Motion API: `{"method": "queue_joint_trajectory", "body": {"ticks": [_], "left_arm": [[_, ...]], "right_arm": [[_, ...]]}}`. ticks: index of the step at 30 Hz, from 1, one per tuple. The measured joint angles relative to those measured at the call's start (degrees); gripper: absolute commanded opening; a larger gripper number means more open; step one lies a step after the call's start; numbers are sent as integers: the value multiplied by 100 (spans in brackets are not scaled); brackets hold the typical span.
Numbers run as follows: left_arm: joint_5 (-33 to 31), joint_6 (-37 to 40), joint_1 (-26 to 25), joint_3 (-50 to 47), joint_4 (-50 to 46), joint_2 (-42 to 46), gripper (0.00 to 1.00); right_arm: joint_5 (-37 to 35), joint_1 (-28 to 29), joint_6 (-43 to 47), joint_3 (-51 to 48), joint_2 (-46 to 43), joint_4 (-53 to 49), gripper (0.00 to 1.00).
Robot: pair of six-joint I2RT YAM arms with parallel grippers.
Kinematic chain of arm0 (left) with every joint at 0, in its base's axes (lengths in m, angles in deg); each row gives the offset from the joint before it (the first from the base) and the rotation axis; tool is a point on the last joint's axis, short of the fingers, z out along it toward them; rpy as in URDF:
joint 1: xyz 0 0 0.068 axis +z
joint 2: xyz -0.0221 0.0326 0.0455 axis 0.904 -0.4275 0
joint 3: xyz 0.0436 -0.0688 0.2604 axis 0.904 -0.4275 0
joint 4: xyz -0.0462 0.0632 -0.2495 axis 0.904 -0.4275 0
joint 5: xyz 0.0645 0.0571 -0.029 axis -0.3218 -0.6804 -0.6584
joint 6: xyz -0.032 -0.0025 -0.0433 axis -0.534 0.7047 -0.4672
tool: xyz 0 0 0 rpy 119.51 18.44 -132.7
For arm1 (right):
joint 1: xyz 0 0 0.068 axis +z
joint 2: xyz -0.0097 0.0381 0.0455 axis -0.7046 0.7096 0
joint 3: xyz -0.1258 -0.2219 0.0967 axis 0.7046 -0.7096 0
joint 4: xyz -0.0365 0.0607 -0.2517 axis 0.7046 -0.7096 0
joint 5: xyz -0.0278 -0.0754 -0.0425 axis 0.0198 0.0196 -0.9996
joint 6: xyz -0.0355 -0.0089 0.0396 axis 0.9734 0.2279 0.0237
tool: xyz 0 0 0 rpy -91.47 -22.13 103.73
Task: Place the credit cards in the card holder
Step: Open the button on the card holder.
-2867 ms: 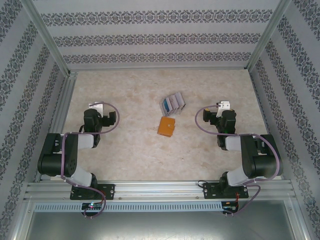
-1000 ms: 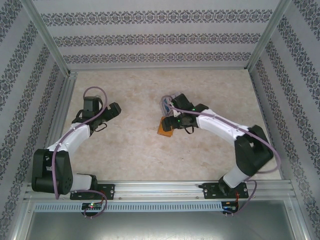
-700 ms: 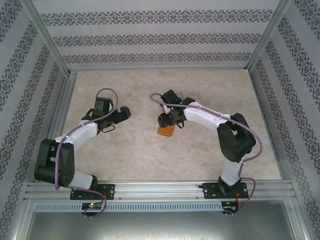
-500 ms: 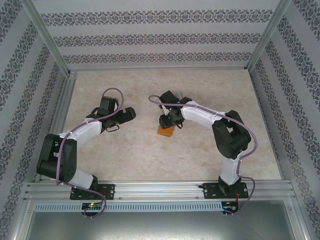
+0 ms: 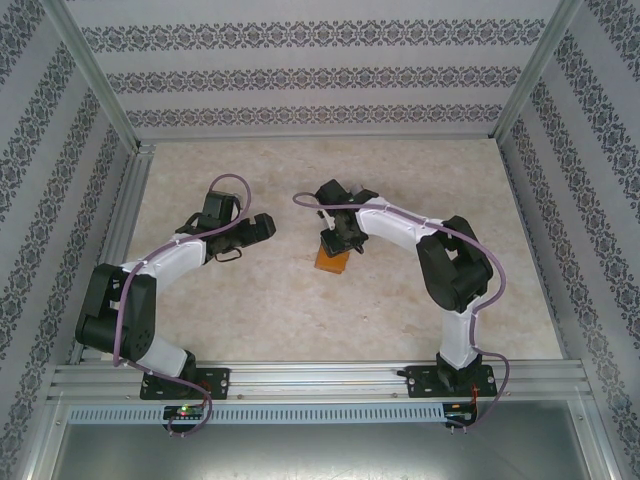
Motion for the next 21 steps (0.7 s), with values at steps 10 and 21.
{"method": "queue_joint_trajectory", "body": {"ticks": [10,21], "left_arm": [[20,26,-24,28,7,-42,99],[20,70,-24,44,7,-39,99]], "right_arm": [[4,-4,437,264,271,-254,45],[-149,-2,769,393,487,-431,45]]}}
